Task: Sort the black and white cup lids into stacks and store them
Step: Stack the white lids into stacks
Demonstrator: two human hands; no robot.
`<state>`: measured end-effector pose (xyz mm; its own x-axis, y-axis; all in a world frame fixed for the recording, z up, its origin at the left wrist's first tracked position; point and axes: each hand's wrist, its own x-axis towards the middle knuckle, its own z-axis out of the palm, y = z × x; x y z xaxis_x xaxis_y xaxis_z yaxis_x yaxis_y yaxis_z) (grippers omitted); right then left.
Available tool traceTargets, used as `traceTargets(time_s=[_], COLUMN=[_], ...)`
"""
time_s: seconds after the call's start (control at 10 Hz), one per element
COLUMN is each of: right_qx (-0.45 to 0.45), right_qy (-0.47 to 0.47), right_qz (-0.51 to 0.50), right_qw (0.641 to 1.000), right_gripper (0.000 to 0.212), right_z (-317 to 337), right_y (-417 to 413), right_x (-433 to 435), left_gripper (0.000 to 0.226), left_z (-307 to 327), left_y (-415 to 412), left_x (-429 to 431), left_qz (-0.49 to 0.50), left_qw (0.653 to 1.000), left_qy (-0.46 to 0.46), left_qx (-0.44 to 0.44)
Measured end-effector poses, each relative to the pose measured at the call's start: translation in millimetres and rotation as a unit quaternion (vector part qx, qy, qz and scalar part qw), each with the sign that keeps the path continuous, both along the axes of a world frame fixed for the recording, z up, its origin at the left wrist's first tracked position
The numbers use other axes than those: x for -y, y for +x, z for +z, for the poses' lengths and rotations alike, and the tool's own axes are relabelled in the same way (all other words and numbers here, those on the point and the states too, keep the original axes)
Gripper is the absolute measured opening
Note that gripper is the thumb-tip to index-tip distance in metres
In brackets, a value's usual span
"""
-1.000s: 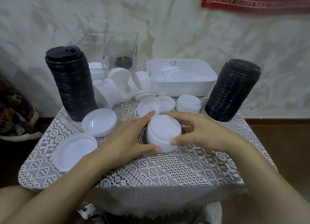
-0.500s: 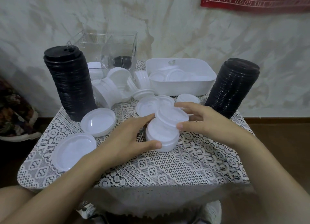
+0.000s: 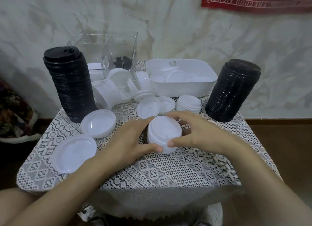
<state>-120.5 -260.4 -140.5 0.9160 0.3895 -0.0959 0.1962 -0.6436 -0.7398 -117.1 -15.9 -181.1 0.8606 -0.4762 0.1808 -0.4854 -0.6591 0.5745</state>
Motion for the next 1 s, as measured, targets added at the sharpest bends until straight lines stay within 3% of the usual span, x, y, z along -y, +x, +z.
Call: traceTargets(time_s=[0.1, 0.2, 0.3, 0.4, 0.6, 0.7, 1.0], right_qx=[0.014, 0.027, 0.046, 0.039, 0.002, -0.003, -0.008], right_qy=[-0.044, -0.065, -0.095, -0.069, -0.014, -0.013, -0.048], right_qz=[-0.006, -0.006, -0.007, 0.005, 0.019, 0.006, 0.002], right_qw=[0.999, 0.997, 0.994, 0.997, 1.000, 1.000, 0.999], right_gripper=[0.089, 0.090, 0.092, 0.091, 0.079, 0.075, 0.096], right_z=[-1.7, -1.8, -2.0, -1.9, -5.2, -9.6, -19.1], right_y=[1.3, -0.3, -1.4, -1.7, 1.5, 3.6, 7.7], right_x=[-2.6, -4.4, -7.0, -4.3, 3.8, 5.0, 5.2], left_gripper=[0.110, 0.116, 0.108, 0.079, 0.060, 0.067, 0.093], left_z=[-3.1, -0.3, 3.7, 7.1, 14.6, 11.0, -2.6], left_y=[3.0, 4.3, 2.5, -0.8, -3.2, -3.0, -2.2], left_x=[-2.4, -5.1, -5.2, -3.8, -2.7, -1.9, -3.3], left_qz=[0.017, -0.003, -0.008, -0.022, -0.026, -0.021, -0.004], left_qw=[0.999, 0.999, 0.999, 1.000, 1.000, 1.000, 0.997], left_qy=[0.025, 0.029, 0.031, 0.016, 0.001, 0.000, 0.071], left_qx=[-0.026, -0.038, -0.028, -0.014, -0.007, 0.015, 0.008])
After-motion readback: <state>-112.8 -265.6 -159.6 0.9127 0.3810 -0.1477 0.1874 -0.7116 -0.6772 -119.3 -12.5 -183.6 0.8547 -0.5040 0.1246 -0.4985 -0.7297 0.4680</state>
